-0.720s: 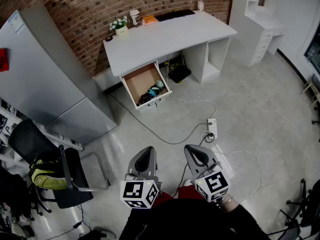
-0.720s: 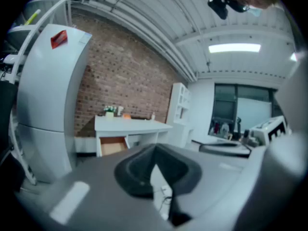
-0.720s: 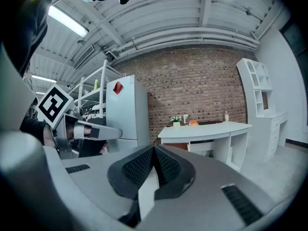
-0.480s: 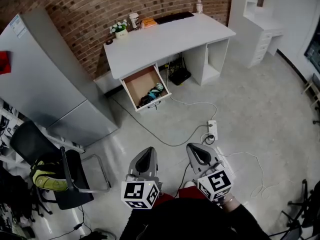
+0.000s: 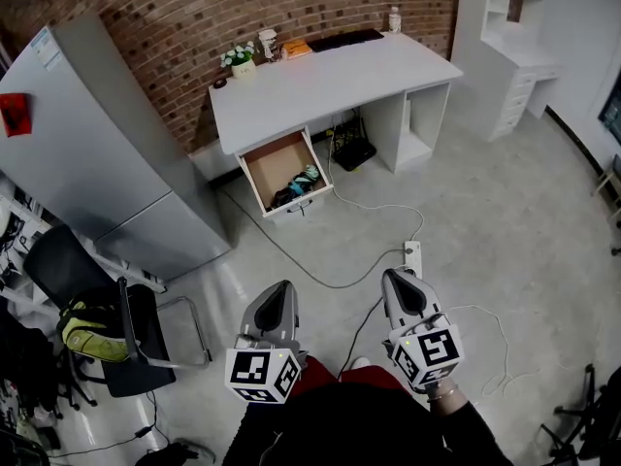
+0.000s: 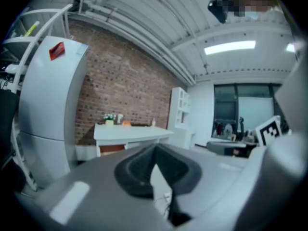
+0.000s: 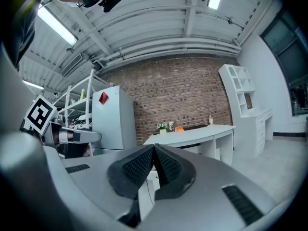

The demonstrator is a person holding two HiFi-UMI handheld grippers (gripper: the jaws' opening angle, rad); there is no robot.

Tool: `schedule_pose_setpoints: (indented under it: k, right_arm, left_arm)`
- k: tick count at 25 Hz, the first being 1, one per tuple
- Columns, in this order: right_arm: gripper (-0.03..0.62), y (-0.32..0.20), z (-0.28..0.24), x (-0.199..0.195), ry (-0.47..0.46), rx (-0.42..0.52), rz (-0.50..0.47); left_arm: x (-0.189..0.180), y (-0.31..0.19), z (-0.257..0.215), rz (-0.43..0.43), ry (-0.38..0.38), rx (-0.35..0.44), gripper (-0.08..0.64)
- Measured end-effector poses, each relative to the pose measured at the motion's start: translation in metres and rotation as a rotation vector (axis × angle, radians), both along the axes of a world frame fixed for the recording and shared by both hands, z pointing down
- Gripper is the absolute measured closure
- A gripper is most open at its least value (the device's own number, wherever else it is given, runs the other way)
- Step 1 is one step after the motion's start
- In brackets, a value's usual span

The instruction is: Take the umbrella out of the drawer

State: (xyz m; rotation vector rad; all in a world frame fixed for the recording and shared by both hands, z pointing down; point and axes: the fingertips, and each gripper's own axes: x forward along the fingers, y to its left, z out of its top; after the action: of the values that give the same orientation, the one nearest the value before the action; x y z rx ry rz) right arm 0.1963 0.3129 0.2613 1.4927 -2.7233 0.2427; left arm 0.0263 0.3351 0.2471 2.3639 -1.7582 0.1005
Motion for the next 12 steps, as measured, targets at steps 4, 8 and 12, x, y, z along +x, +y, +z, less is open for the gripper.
schedule_pose_setpoints:
  k: [4, 8, 12]
  right_arm:
    - [0.594, -0.010, -0.003, 0.005, -0.035, 0.007, 0.020]
    - [0.594, -0.023, -0.003, -0.002, -0.043, 0.014, 0.021]
    - [0.594, -0.045, -0.001, -0.017, -0.043, 0.009, 0.027]
  left_arm:
    - [-0.001, -0.008, 0.001, -0.002, -0.018, -0.006, 0.557]
    - [-0.009, -0.026, 0.004, -0.009, -0.023, -0.001, 0.557]
    - [-0.027, -0.058, 0.009, -0.003, -0.015, -0.004, 0.557]
